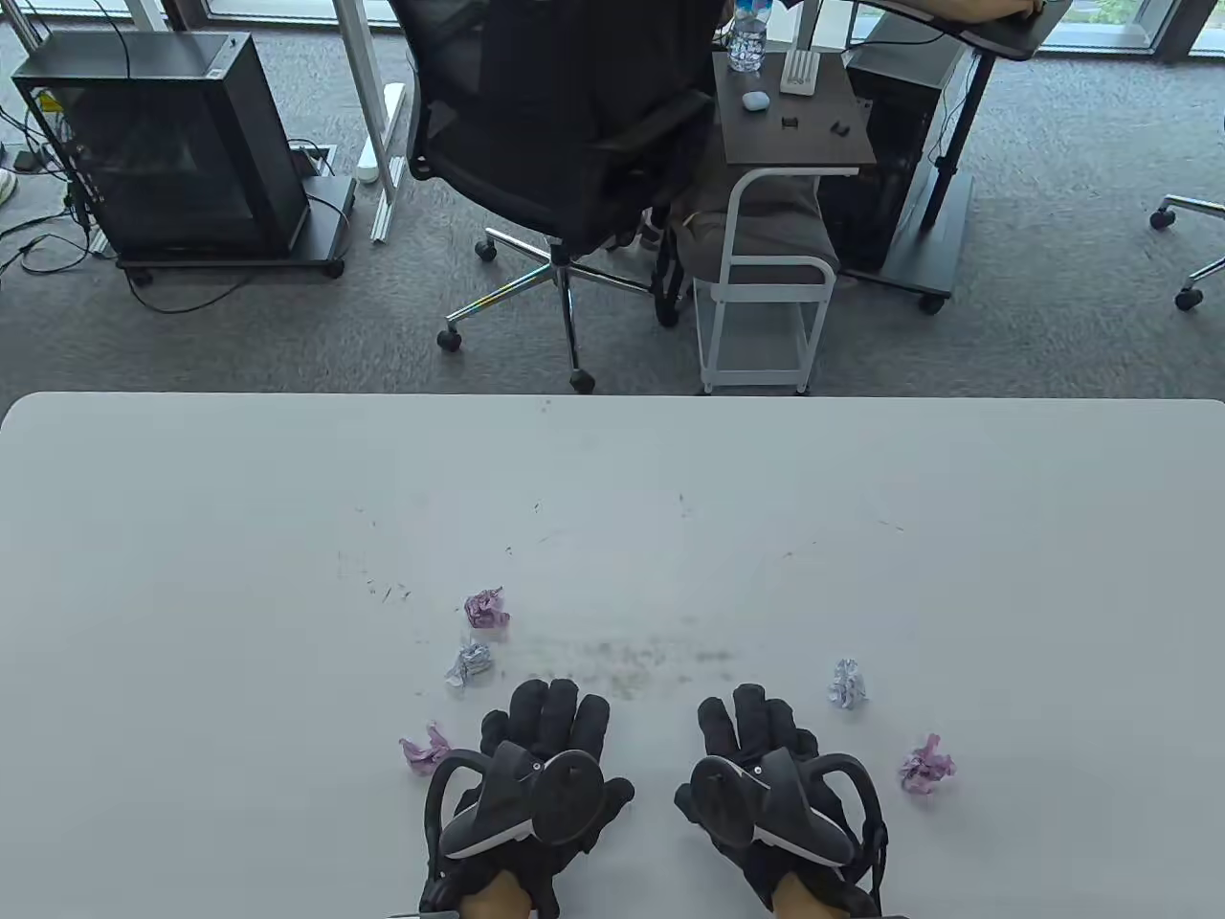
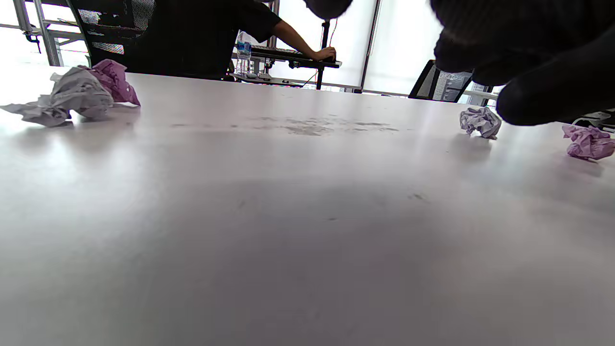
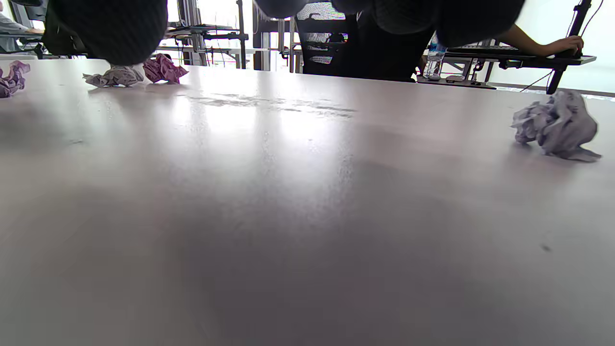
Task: Flatten crumpled invoices and stack
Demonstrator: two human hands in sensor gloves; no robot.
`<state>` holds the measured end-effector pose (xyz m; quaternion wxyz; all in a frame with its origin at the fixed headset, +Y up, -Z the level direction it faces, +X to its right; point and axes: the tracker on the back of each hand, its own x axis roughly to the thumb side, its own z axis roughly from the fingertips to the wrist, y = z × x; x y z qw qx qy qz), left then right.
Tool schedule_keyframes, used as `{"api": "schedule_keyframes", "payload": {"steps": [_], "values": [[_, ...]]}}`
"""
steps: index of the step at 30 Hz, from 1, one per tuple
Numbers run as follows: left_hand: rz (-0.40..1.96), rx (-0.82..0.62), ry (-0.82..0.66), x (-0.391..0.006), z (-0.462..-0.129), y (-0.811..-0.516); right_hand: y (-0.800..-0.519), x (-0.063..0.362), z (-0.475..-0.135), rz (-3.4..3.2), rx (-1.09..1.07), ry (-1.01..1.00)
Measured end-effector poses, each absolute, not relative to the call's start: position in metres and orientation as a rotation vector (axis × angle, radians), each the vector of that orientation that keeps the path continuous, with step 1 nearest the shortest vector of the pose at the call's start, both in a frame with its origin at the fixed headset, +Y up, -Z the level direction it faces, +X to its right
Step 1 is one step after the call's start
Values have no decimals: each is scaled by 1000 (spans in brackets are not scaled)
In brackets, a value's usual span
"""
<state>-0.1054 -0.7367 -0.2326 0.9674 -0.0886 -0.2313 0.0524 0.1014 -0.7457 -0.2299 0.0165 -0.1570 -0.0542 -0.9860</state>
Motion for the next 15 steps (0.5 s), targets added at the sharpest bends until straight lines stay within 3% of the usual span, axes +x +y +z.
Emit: {"api": "schedule_keyframes", "payload": {"steps": [15], "values": [[200,-223,-481,-111,-235,-735,-740,98,-229,-2988,-479,-62]]}}
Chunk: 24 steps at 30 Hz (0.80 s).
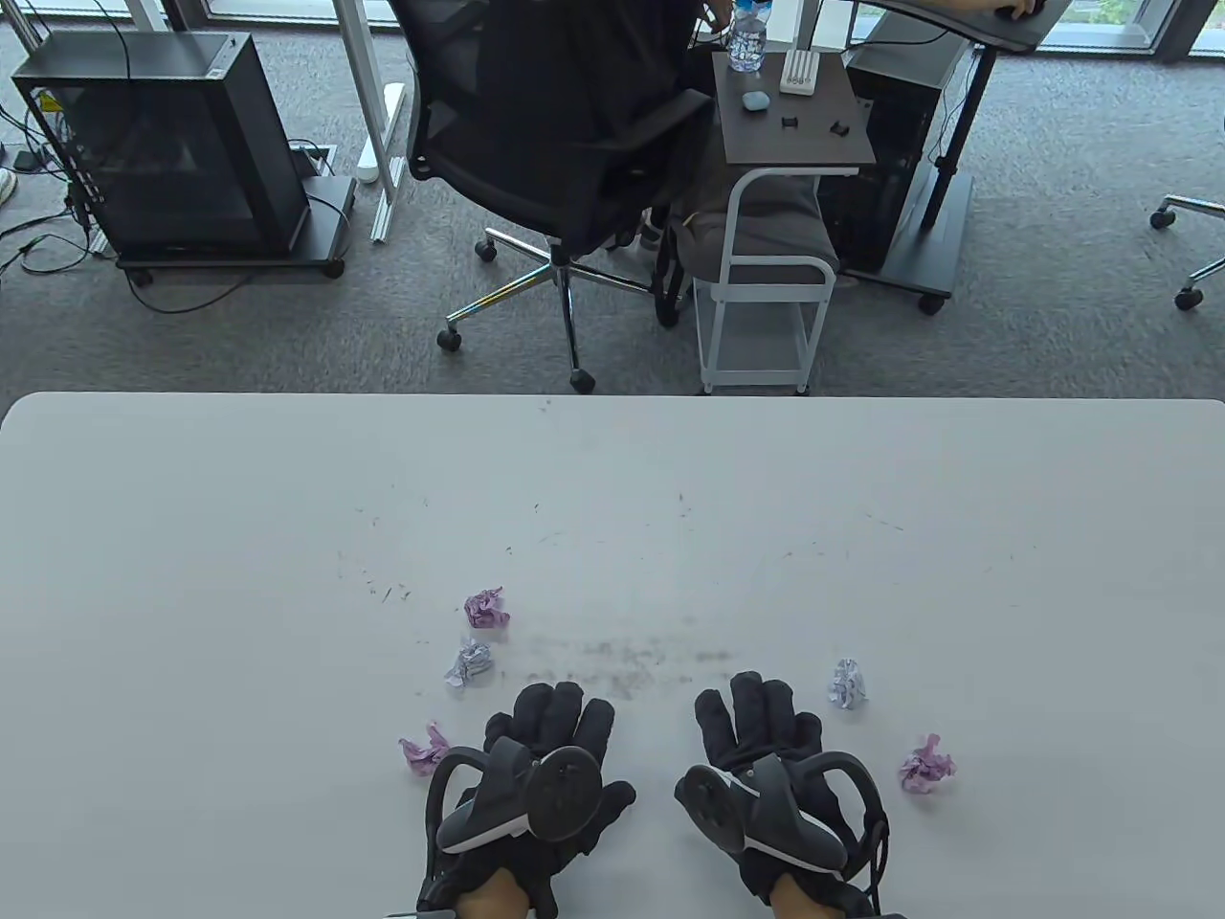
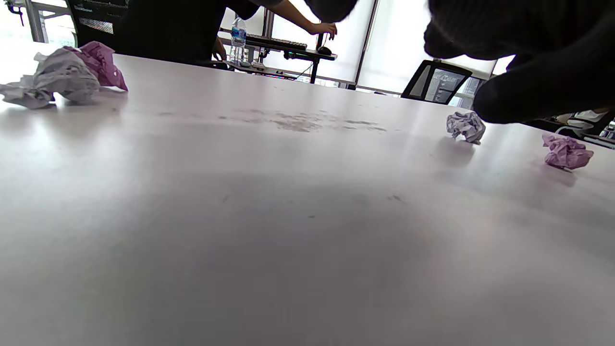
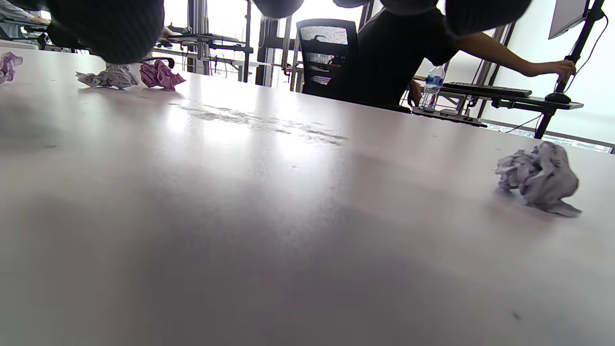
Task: Flatten crumpled invoices and stack
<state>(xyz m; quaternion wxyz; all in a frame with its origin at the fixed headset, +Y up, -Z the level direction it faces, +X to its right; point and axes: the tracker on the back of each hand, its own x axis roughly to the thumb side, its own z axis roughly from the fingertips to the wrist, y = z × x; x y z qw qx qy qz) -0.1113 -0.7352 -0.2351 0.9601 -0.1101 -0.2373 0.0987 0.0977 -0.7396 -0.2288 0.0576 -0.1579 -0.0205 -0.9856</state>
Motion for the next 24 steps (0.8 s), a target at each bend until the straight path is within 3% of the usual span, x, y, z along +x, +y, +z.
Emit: {"api": "schedule_keyframes", "payload": {"steps": [3,7,12,15,19,24], "values": [[292,-227,-456,-125,-238,-726,-740,100,-230,-3012,-465,-98],[362,-235,-313,-158,-241,-719,-739,102,-232,-3064,-469,-98],[382,-285,8,-195,-244,-746,-741,102,-232,-3100,-483,-130],[392,-279,100,-208,-246,-760,-741,103,-231,-3099,-489,-153],[376,-374,163,-212,-247,-776,-742,106,-234,-3139,-484,-172],[243,-312,153,-203,-249,-774,-744,108,-234,-3146,-476,-216]]}}
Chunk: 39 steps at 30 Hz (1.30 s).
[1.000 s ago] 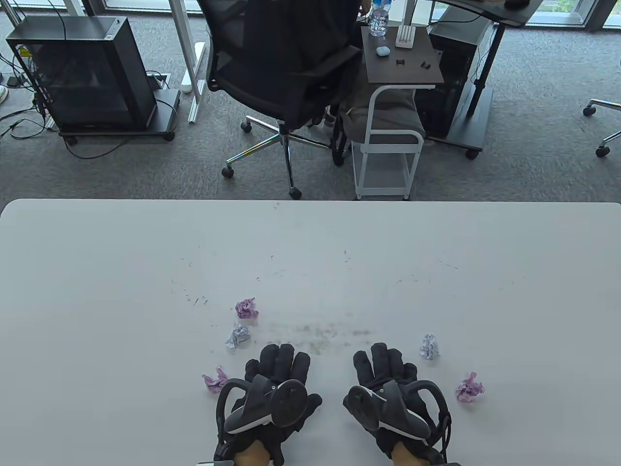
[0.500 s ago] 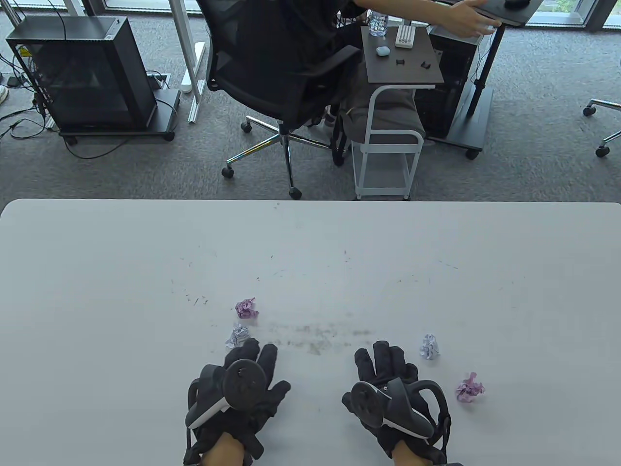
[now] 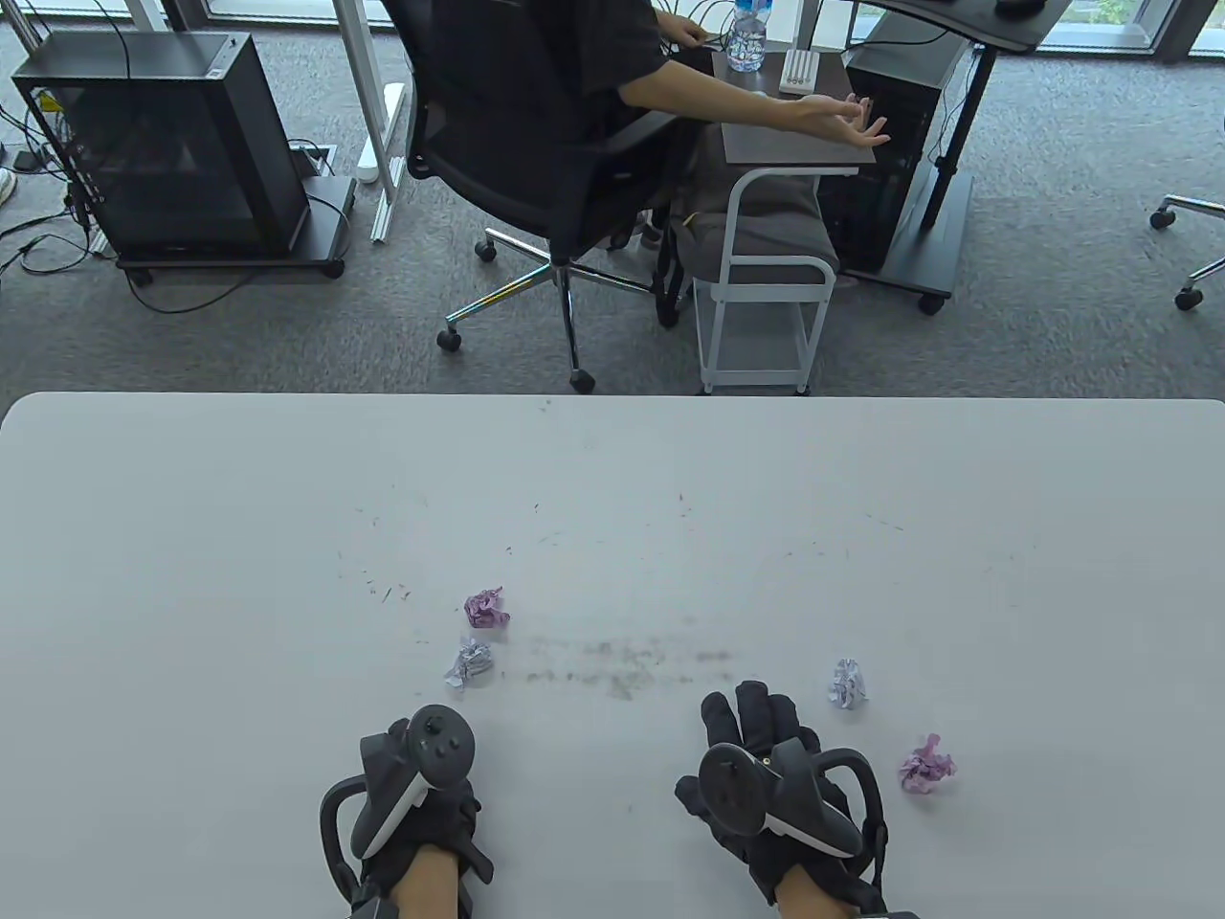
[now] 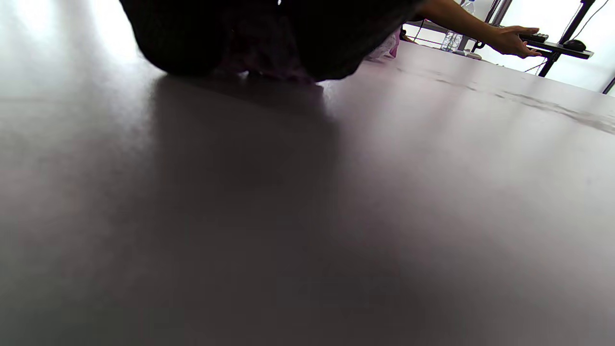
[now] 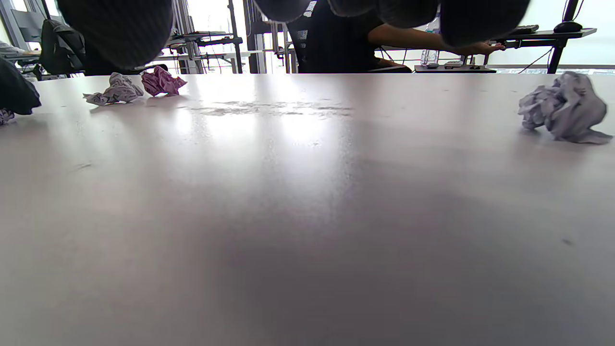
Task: Flatten crumpled invoices and stack
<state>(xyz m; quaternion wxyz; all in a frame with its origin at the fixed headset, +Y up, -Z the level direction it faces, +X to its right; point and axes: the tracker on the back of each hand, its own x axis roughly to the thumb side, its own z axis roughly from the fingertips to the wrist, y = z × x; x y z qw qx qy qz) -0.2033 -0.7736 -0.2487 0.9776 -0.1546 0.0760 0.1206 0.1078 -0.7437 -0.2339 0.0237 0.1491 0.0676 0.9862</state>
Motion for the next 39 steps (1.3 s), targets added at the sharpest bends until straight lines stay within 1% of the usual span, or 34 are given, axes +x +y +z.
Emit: {"api": "schedule_keyframes", "payload": {"steps": [3,6,10,15,17,19,22,25,28,30,33,35,37,39], "values": [[261,-280,119,-197,-250,-768,-744,108,-234,3044,464,216],[329,-242,62,-188,-250,-759,-742,108,-235,3007,464,212],[520,-175,-34,-177,-246,-746,-737,110,-234,2922,449,195],[914,-108,-217,-160,-240,-729,-726,110,-232,2766,479,156],[1046,-127,-295,-153,-238,-726,-722,108,-229,2646,545,150],[1135,-168,-342,-147,-237,-725,-717,105,-226,2520,626,141],[1227,-221,-420,-137,-235,-725,-709,102,-220,2320,703,107],[1310,-271,-486,-126,-230,-725,-702,98,-214,2221,693,-20],[1379,-331,-517,-117,-227,-727,-695,98,-209,2268,668,-200],[1401,-341,-549,-114,-226,-727,-691,102,-208,2284,634,-304],[1333,-329,-590,-111,-224,-724,-688,110,-208,2208,592,-296],[1266,-288,-621,-109,-223,-722,-689,112,-209,2168,577,-257],[1256,-281,-640,-107,-222,-720,-690,112,-209,2168,581,-210],[1260,-226,-586,-107,-221,-718,-690,112,-210,2167,581,-185]]}}
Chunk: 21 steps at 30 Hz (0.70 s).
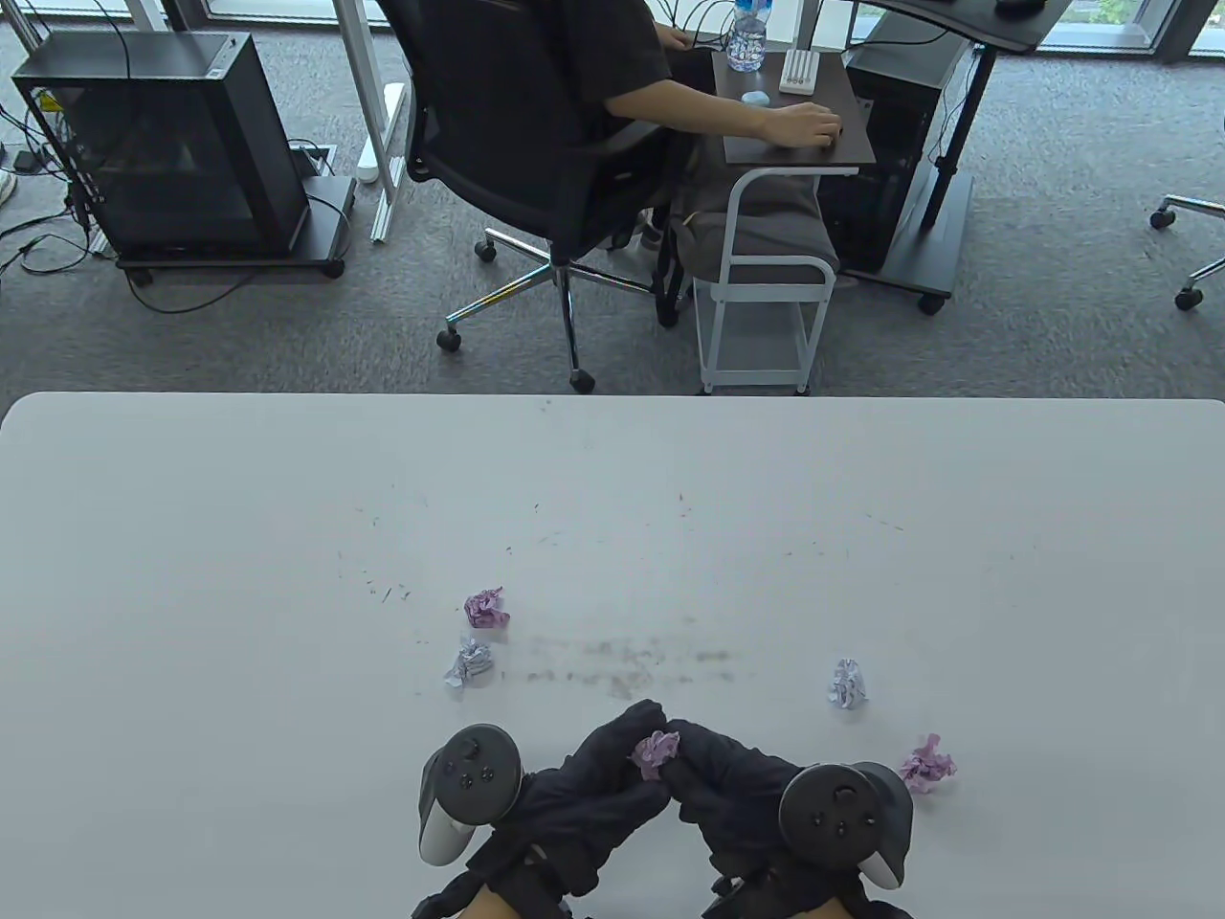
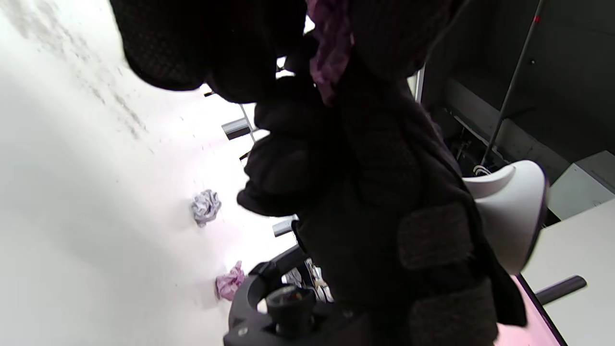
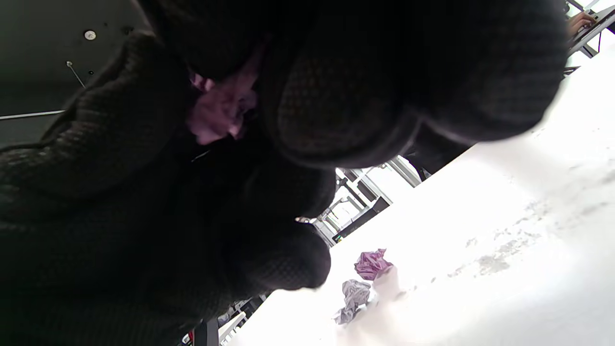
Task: Flatten crumpled invoices and stack
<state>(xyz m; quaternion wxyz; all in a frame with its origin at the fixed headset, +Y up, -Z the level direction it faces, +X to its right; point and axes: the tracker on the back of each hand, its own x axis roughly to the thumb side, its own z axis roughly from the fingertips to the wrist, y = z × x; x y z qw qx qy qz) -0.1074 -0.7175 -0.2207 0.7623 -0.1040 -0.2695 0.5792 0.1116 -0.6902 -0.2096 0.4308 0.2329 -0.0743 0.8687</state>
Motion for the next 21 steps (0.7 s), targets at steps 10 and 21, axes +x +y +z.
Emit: {"api": "schedule_keyframes", "payload": {"steps": [10,21], "values": [[1271,-130,-494,-122,-224,-713,-698,125,-216,1960,448,-109],[1236,-209,-461,-127,-227,-716,-701,138,-221,1948,372,-119]]}}
